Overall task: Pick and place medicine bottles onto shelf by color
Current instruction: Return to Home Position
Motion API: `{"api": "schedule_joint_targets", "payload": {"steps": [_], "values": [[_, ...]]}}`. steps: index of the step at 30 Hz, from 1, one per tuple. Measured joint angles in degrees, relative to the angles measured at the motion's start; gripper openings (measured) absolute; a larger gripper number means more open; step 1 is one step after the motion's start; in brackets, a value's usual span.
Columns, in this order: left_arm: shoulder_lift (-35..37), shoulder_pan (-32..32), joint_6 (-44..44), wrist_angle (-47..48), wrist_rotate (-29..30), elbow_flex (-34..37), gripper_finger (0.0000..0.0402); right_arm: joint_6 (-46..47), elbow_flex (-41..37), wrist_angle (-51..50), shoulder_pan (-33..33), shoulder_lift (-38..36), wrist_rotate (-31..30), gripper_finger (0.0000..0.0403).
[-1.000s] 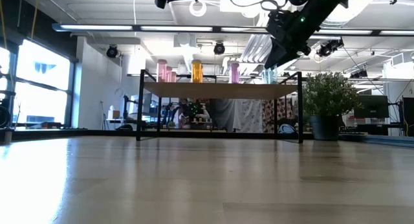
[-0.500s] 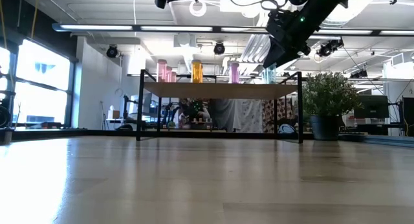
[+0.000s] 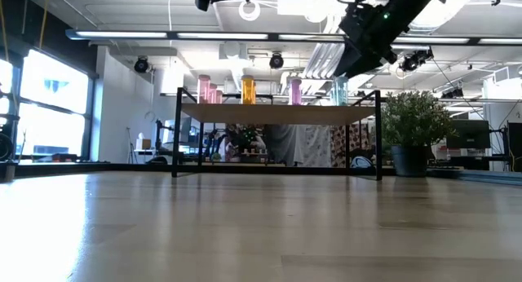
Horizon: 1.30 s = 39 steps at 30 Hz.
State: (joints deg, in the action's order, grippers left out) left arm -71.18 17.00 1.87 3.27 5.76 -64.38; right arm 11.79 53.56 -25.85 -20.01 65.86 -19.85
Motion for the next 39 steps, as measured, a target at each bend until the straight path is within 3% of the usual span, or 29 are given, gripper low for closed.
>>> {"api": "schedule_joint_targets", "payload": {"steps": [6,14,20,29,39], "values": [[0.2,0.0,-1.4,0.5,0.0,0.0,0.0259,2.7,0.7,-0.7,0.0,-2.8,0.4,0.0190],[8.8,-1.0,-2.4,11.2,-0.1,0.8,0.0259,7.4,7.9,0.5,3.2,-5.3,0.2,0.0191],[19.2,-4.1,1.4,5.3,-1.0,14.7,0.0259,5.6,13.3,0.9,7.5,-5.3,-4.0,0.0191],[35.3,-8.6,5.9,-6.3,-0.8,37.2,0.0259,4.7,18.2,0.8,10.6,-5.3,-3.9,0.0191],[53.9,-10.7,7.5,-7.3,0.1,49.9,0.0259,1.2,27.8,-4.7,11.3,-5.5,-3.7,0.0191]]}}
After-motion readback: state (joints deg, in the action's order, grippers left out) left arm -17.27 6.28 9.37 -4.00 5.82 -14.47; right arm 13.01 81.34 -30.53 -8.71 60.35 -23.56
